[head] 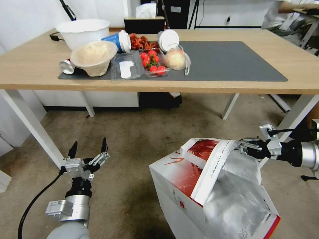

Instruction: Pick up the food delivery bag from the floor and place it on the table.

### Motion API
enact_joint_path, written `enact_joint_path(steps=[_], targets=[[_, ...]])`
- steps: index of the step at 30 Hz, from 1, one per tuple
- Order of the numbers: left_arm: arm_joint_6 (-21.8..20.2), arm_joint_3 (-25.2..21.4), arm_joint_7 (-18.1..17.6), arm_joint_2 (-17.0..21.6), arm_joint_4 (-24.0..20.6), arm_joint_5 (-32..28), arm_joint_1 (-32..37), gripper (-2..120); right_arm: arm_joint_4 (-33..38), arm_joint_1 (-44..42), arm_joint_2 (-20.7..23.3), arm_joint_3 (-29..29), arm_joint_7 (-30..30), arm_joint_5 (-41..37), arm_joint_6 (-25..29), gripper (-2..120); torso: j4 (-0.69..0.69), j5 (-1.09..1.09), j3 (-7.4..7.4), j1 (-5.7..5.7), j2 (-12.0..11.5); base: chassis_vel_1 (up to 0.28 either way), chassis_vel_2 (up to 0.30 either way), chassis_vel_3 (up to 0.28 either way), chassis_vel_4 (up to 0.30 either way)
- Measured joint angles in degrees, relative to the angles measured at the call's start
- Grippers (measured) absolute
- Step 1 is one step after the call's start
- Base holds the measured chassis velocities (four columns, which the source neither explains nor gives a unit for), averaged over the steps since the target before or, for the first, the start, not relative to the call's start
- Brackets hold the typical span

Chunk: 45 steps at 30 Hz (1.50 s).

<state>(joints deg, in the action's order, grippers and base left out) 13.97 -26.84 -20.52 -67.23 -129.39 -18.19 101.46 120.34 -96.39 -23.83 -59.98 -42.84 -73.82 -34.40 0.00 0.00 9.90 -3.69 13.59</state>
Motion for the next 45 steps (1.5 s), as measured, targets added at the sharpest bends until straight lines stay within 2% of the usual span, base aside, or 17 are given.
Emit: enact_joint_path(steps=[13, 45], targets=[[0.4, 1.7, -0.5, -0.3, 0.3, 1.7, -0.3, 100, 0.0, 0.0, 0.2, -0.2, -0.2, 0.4, 0.3, 0, 0.0, 0.0, 2.36, -0.88, 3.2, 0.0, 0.0, 0.0, 0.0], [1.8, 0.6, -0.3, 0.4, -0.4, 2.2, 0.0, 100, 0.3, 0.1, -0.1, -0.1, -0.8, 2.2, 1.1, 0, 0.0, 0.0, 7.35, -3.24, 10.6, 0.0, 0.0, 0.0, 0.0]])
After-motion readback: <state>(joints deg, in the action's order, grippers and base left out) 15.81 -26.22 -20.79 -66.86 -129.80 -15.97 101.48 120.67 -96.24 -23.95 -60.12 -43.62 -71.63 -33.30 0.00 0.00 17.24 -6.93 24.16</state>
